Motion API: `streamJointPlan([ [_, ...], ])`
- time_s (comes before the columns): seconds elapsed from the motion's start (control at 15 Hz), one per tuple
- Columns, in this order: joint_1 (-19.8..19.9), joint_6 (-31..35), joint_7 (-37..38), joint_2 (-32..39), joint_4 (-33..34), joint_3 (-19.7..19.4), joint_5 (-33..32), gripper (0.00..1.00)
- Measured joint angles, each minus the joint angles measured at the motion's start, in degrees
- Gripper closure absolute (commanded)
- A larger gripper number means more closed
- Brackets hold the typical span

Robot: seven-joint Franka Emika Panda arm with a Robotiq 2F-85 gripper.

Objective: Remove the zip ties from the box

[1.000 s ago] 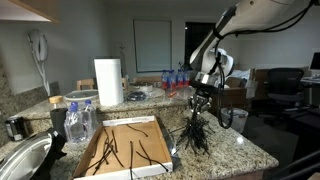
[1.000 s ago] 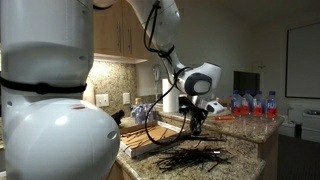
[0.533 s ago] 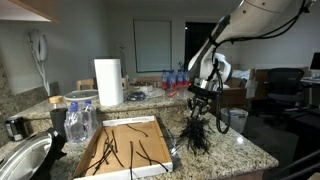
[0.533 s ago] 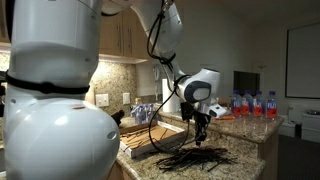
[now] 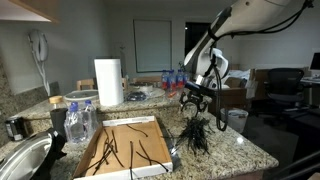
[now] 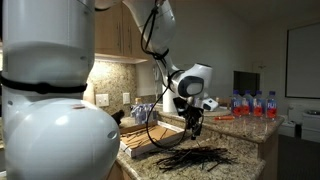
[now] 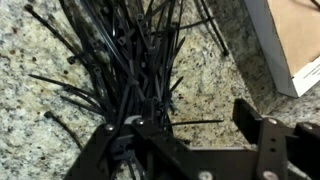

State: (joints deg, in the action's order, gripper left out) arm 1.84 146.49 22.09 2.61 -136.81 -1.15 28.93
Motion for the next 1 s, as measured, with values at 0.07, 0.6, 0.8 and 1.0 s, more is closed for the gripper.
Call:
streamJointPlan([
  [0.07, -0.1, -0.6, -0.9, -1.2, -0.6, 0.4, 0.0, 0.00],
  [0.6, -4.7, -4.6, -3.1, -8.6, -2.3, 4.3, -2.7, 0.00],
  [0.8, -7.9, -4.7, -2.7, -8.0, -0.2, 7.6, -4.5, 0.00],
  [1.0, -11.1, -5.4, -1.2, -4.8, 4.4, 11.1, -7.9, 0.00],
])
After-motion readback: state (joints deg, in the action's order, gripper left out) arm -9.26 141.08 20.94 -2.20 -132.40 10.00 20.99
